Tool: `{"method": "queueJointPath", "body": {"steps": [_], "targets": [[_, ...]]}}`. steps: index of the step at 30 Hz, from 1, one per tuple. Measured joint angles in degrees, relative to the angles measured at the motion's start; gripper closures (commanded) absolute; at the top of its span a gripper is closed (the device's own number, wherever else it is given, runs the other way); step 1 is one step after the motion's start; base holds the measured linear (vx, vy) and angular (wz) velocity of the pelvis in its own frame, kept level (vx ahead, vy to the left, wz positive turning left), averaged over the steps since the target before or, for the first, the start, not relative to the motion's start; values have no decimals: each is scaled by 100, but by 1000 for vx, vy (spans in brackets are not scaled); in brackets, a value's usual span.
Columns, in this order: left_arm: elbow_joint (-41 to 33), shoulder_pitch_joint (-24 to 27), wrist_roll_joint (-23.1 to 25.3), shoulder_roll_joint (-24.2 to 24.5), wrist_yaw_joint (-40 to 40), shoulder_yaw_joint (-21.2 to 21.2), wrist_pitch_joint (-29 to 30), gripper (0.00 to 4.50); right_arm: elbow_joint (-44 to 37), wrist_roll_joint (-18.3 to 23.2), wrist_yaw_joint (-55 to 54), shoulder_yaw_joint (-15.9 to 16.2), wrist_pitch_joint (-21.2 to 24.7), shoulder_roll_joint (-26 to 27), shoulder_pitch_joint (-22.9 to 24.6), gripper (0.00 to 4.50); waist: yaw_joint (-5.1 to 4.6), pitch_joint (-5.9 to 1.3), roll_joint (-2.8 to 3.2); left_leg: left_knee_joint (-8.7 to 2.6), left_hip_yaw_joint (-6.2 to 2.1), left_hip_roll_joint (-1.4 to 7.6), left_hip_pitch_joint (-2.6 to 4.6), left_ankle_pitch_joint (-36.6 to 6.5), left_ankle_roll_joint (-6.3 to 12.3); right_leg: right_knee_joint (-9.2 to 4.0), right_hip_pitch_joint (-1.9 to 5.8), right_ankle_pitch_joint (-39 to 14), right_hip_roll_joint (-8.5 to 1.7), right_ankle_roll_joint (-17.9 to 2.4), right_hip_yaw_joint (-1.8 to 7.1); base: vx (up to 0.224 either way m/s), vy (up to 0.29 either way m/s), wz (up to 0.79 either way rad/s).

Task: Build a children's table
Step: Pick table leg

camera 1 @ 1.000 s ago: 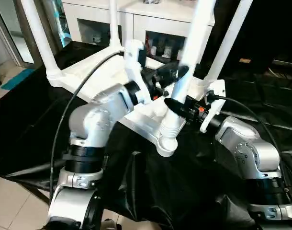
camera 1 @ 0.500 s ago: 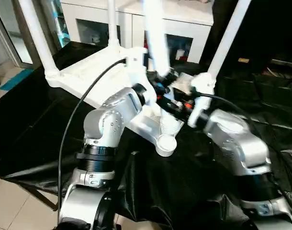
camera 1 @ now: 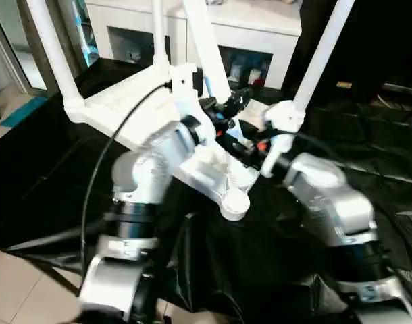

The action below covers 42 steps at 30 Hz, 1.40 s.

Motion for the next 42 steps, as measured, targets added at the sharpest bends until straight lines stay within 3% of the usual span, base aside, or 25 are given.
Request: {"method": "queueJointPath", "body": {"steps": [6, 17, 20, 22, 24, 31, 33, 37, 39, 42], "targets": [[102, -29, -162, 655, -1210, -75, 197, 262, -178, 443, 1254, -33, 643, -853, 272, 160, 25, 0, 0, 1, 0, 0, 2, 0, 1, 2, 2, 1, 0, -2, 0, 0, 0, 0], [-199, -9, -930, 780, -2597, -280, 730, 262, -370, 857, 2009, 205, 910, -1020, 228, 160, 21, 0, 0, 4, 1, 1, 13, 2, 1, 13, 5, 3, 0, -5, 1, 0, 0, 0], [-196, -9, -933, 759, -2697, -301, 739, 262, -369, 929, 2059, 247, 1024, -1020, 227, 194, 28, 0, -1, 7, 1, 1, 12, 3, 2, 12, 6, 3, -1, -5, 1, 0, 0, 0], [-195, -9, -948, 763, -2698, -297, 748, 262, -370, 1008, 2101, 253, 1074, -1024, 228, 199, 29, 0, -1, 7, 1, 1, 12, 2, 2, 12, 7, 3, -1, -5, 1, 0, 0, 0], [-195, -9, -977, 768, -2698, -300, 765, 262, -373, 1050, 2119, 253, 1127, -1038, 228, 235, 28, 0, -1, 7, 1, 1, 12, 2, 2, 12, 7, 3, -1, -5, 0, 0, 0, 0], [-195, 41, -963, 762, -2665, -277, 668, 262, -369, 1034, 1993, 252, 1147, -961, 229, 256, 26, 0, -1, 7, 1, 1, 12, 3, 2, 12, 6, 3, -1, -5, 0, 0, 0, 0], [-178, 63, -879, 730, -2518, -222, 603, 206, -338, 914, 1732, 247, 1047, -780, 230, 257, 15, 0, -1, 7, 0, 2, 12, 3, 1, 16, 4, 3, -1, -5, 0, 0, 0, 0], [-114, 62, -690, 422, -1860, -107, 341, 169, -187, 557, 946, 237, 700, -357, 223, 257, 19, -2, -3, 8, 0, 2, 11, 4, 0, 15, 5, 3, -1, -5, 0, 0, 0, 0], [-51, 52, -362, 260, -1269, -127, 126, 145, -19, 348, 489, 236, 581, -147, 198, 257, 23, -2, -4, 9, 0, 1, 10, 4, 0, 12, 7, 3, -1, -5, 1, 0, 0, 0], [110, 39, 186, 98, -394, -233, -125, 145, 162, 89, -60, 201, 471, 39, 144, 257, 17, -2, -5, 9, 0, 1, 6, 4, 0, 8, 7, 4, -1, -3, 1, 0, 0, 0]]}}
